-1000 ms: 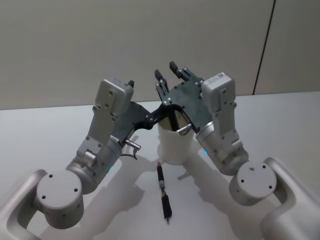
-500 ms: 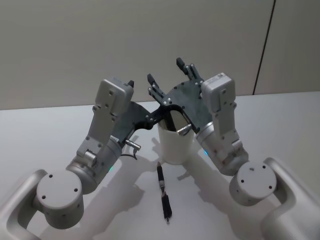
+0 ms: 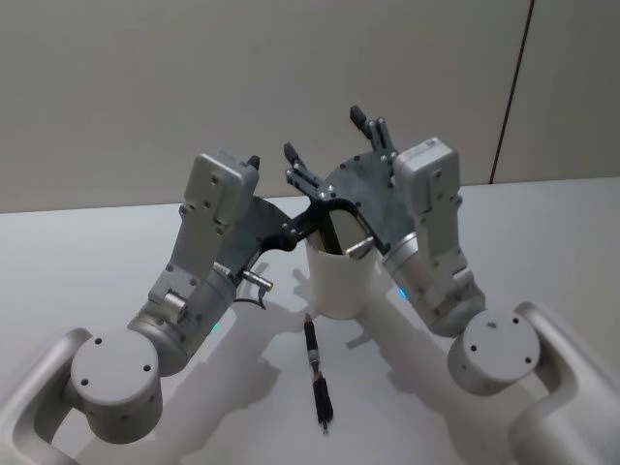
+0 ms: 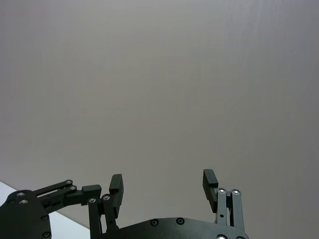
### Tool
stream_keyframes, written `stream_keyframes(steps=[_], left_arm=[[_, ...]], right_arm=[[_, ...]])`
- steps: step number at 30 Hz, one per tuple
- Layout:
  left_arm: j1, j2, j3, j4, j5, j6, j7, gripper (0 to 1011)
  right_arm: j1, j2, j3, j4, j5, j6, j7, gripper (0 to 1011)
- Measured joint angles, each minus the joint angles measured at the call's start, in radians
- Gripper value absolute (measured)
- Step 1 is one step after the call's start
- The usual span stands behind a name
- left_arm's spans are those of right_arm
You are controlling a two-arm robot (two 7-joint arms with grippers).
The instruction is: Place the pen into the pen holder.
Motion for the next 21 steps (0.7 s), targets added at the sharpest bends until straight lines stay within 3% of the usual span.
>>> stream_keyframes(steps=[10,21], left_arm=[[0.0,0.0,0.0,0.0,0.0,0.0,0.0,1001],[0.0,0.0,0.0,0.0,0.0,0.0,0.0,1001]], right_arm=[[-0.012,0.032,0.031,-0.08,0.02,0.016,0.006,1001],[-0.054,0.118,0.111,-0.23,0.159,0.071,0.022,1002]])
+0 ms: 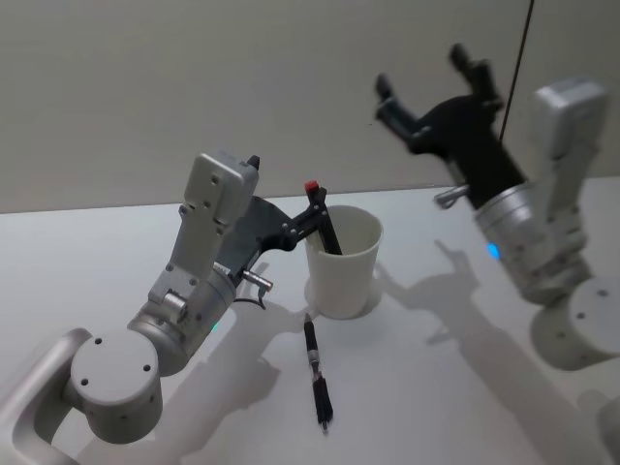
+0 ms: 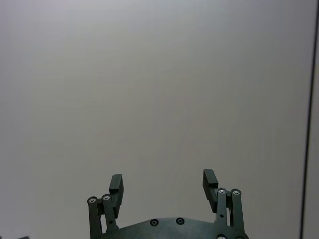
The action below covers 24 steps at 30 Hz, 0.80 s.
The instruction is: Place the pen into the pen holder.
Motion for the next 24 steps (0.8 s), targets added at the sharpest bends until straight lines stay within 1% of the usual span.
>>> stream_keyframes(steps=[3,10,17,24], left_arm=[[0.0,0.0,0.0,0.0,0.0,0.0,0.0,1001],[0.0,0.0,0.0,0.0,0.0,0.0,0.0,1001],[0.0,0.0,0.0,0.0,0.0,0.0,0.0,1001],[0.0,0.0,0.0,0.0,0.0,0.0,0.0,1001]], right_arm=[[-0.012,0.024,0.022,-0.041,0.041,0.022,0.001,1001],[-0.027,0.053,0.047,-0.088,0.087,0.045,0.001,1002],[-0.035,0.068,0.062,-0.115,0.113,0.059,0.002,1002],[-0.04,0.078,0.07,-0.131,0.128,0.066,0.002,1002]])
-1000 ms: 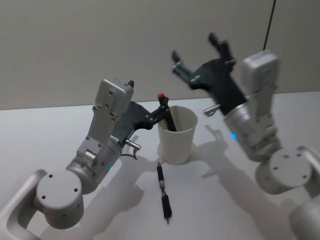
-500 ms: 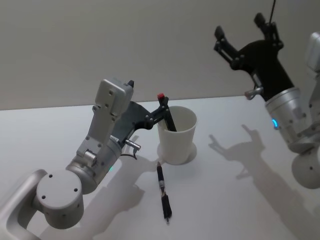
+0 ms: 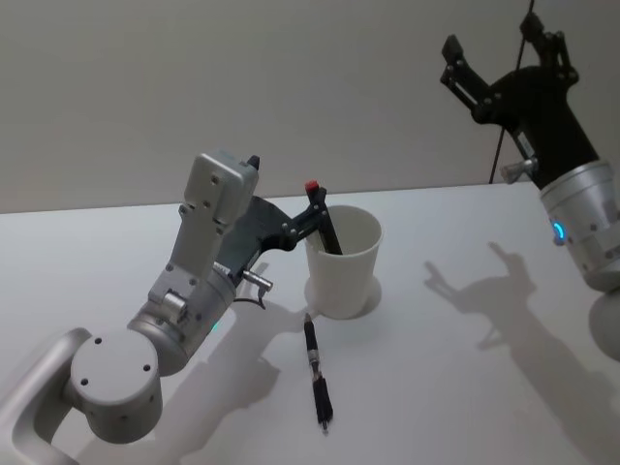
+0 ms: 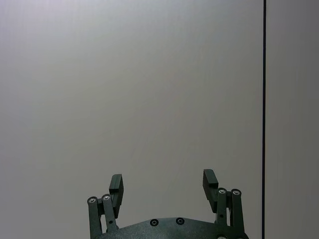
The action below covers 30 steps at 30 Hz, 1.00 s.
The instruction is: Place the pen into the pen holder.
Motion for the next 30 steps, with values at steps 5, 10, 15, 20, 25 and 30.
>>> stream_keyframes(steps=[5,10,15,20,25,30], left_arm=[[0.0,0.0,0.0,0.0,0.0,0.0,0.0,1001],[0.0,0.0,0.0,0.0,0.0,0.0,0.0,1001],[0.0,0.0,0.0,0.0,0.0,0.0,0.0,1001],[0.0,0.0,0.0,0.0,0.0,0.0,0.0,1001],[0.0,0.0,0.0,0.0,0.0,0.0,0.0,1001],[0.0,0.0,0.0,0.0,0.0,0.0,0.0,1001]], right_arm=[[-0.002,0.005,0.004,-0.007,0.007,0.004,0.0,1002],[-0.004,0.007,0.007,-0.012,0.012,0.006,0.0,1002],[-0.004,0.009,0.009,-0.015,0.015,0.007,0.0,1001],[-0.005,0.01,0.01,-0.018,0.017,0.008,0.0,1002],[-0.005,0.011,0.01,-0.019,0.018,0.009,0.0,1002],[-0.006,0.011,0.011,-0.02,0.019,0.009,0.0,1002]])
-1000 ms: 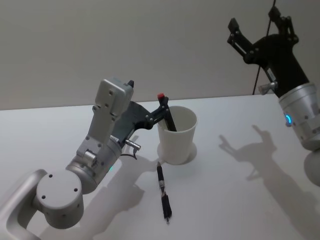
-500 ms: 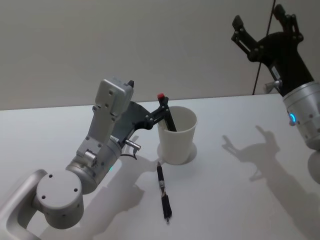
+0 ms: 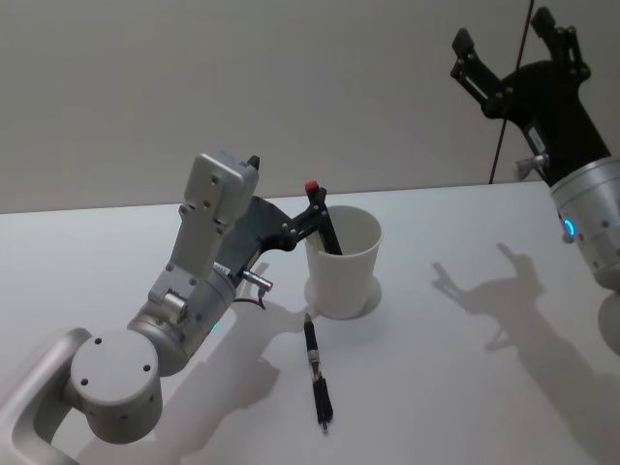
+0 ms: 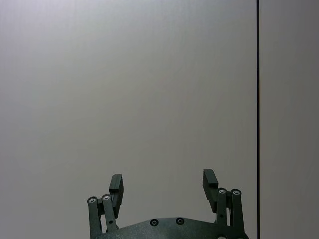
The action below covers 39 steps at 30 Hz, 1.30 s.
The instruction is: Place the pen into the pen holder.
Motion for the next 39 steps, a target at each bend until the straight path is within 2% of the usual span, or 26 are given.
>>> stream_keyframes(steps=[39], left_arm=[[0.0,0.0,0.0,0.0,0.0,0.0,0.0,1001]], right_arm=[[0.0,0.001,0.001,-0.002,0.002,0.001,0.0,1002]])
